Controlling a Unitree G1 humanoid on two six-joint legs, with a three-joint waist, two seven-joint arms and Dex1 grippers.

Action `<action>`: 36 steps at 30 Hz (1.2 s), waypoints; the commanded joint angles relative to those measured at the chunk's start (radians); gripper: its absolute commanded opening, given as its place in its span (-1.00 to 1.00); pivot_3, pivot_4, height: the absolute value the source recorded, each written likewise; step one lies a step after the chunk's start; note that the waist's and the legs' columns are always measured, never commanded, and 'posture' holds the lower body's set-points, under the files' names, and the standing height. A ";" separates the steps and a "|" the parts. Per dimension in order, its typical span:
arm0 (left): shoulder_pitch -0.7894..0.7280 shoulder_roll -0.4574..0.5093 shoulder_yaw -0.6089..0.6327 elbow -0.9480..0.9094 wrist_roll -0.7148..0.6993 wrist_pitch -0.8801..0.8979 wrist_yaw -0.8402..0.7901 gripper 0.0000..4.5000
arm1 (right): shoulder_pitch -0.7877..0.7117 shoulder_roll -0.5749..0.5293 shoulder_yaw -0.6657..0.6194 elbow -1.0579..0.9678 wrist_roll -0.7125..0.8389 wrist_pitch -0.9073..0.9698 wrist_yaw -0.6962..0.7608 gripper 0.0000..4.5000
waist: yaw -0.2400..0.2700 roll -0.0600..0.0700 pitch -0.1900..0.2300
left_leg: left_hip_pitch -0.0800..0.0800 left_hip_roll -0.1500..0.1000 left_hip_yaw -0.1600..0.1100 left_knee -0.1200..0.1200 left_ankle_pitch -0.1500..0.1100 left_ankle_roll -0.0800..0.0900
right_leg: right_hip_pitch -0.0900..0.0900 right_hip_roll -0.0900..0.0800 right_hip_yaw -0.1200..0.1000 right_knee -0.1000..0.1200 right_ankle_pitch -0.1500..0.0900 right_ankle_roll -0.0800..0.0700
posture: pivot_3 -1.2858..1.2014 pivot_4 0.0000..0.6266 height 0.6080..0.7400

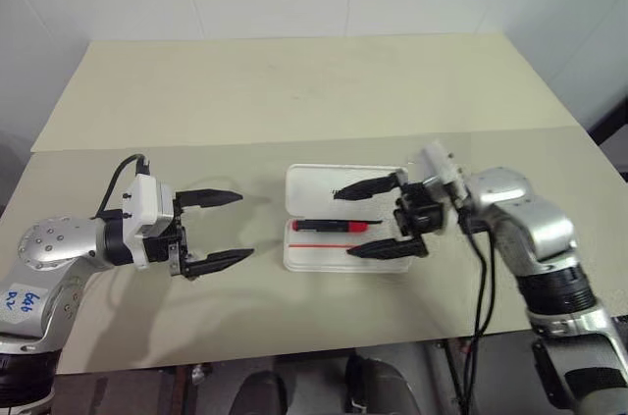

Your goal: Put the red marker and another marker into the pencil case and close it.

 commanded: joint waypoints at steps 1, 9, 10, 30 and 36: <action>-0.009 -0.007 0.010 -0.019 -0.010 -0.007 0.002 1.00 | -0.072 -0.070 -0.162 0.060 0.061 0.069 -0.085 0.99 | -0.001 0.000 0.000 | 0.000 0.000 0.000 0.000 0.000 0.000 | 0.000 0.000 0.000 0.000 0.000 0.000 | 0.03 -0.52 1.00; -0.030 -0.030 -0.019 -0.041 -0.015 0.008 0.019 1.00 | -0.099 -0.247 -0.151 0.561 -0.253 -0.292 -0.009 0.99 | 0.002 -0.003 -0.002 | 0.000 -0.001 0.003 0.000 0.000 0.000 | 0.000 -0.002 0.001 0.000 0.000 0.000 | 0.03 -0.52 1.00; -0.047 -0.037 -0.029 -0.040 -0.013 0.012 0.027 1.00 | -0.111 -0.252 -0.146 0.642 -0.284 -0.340 -0.007 0.99 | 0.001 -0.003 -0.002 | 0.000 -0.001 0.003 0.000 0.000 0.000 | 0.000 -0.002 0.001 -0.001 0.000 0.000 | 0.03 -0.52 1.00; -0.269 -0.088 -0.130 -0.106 -0.032 0.167 0.124 1.00 | -0.244 -0.240 -0.169 1.340 -0.540 -0.629 -0.220 0.99 | -0.006 0.001 0.001 | 0.000 0.001 0.005 0.001 0.000 0.000 | 0.000 -0.001 0.001 -0.001 0.000 0.000 | 0.03 -0.52 1.00; -0.271 -0.088 -0.127 -0.111 -0.027 0.166 0.121 1.00 | -0.244 -0.254 -0.180 1.384 -0.563 -0.606 -0.270 0.99 | -0.003 0.001 0.001 | 0.000 0.001 0.005 0.001 0.000 -0.001 | 0.001 -0.001 0.001 -0.001 0.000 0.000 | 0.03 -0.52 1.00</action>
